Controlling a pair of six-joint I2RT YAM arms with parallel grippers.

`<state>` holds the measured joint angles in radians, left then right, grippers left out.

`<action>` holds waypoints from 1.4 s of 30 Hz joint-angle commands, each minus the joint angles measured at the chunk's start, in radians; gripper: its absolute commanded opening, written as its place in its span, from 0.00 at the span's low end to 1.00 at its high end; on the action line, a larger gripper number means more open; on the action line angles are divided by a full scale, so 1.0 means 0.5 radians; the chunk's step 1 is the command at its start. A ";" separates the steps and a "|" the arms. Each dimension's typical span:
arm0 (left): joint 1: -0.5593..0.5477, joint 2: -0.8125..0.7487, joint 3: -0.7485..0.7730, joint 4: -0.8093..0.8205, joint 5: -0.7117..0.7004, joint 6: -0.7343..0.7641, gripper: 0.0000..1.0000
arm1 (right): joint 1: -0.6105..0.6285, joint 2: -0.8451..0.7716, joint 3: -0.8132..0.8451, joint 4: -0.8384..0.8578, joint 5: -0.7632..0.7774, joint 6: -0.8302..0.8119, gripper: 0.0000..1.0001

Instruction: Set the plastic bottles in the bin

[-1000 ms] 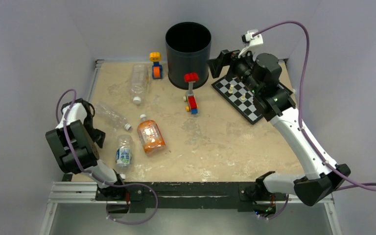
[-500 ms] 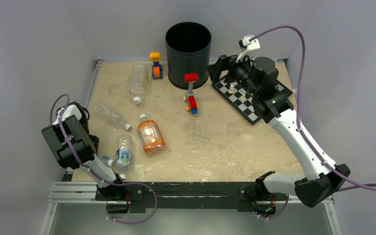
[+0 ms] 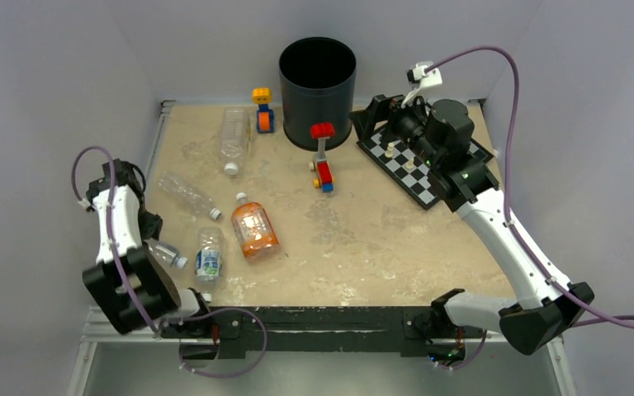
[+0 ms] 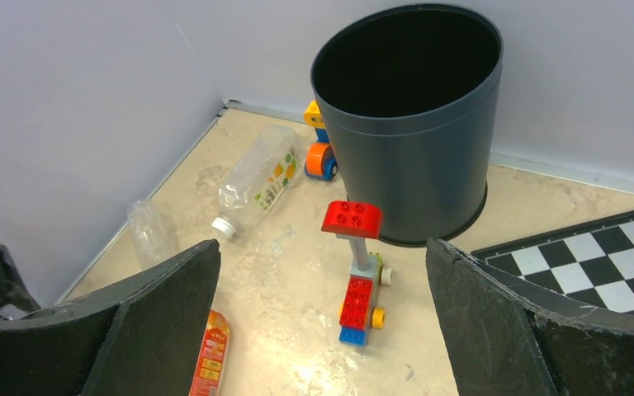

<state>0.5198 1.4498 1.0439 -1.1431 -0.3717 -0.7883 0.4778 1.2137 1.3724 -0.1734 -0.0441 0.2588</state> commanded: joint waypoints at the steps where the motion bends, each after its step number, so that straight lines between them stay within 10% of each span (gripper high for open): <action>1: -0.132 -0.559 0.299 0.083 0.222 0.365 0.17 | 0.008 -0.080 -0.035 0.013 0.014 0.045 0.99; 7: -0.558 -0.740 0.968 0.377 0.687 0.621 0.13 | 0.008 -0.143 -0.037 0.016 0.060 0.059 0.99; 18: -1.361 0.396 2.712 0.340 1.154 0.778 0.06 | 0.010 -0.307 0.035 -0.152 0.323 -0.063 0.99; 42: -1.671 1.637 3.075 2.153 0.948 0.762 0.15 | 0.008 -0.435 -0.044 -0.496 0.683 -0.159 0.99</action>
<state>-0.2924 2.1662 2.4989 -0.2207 0.1799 -0.4255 0.4786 0.9718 1.3285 -0.4282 0.2722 0.1917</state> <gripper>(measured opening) 0.448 0.986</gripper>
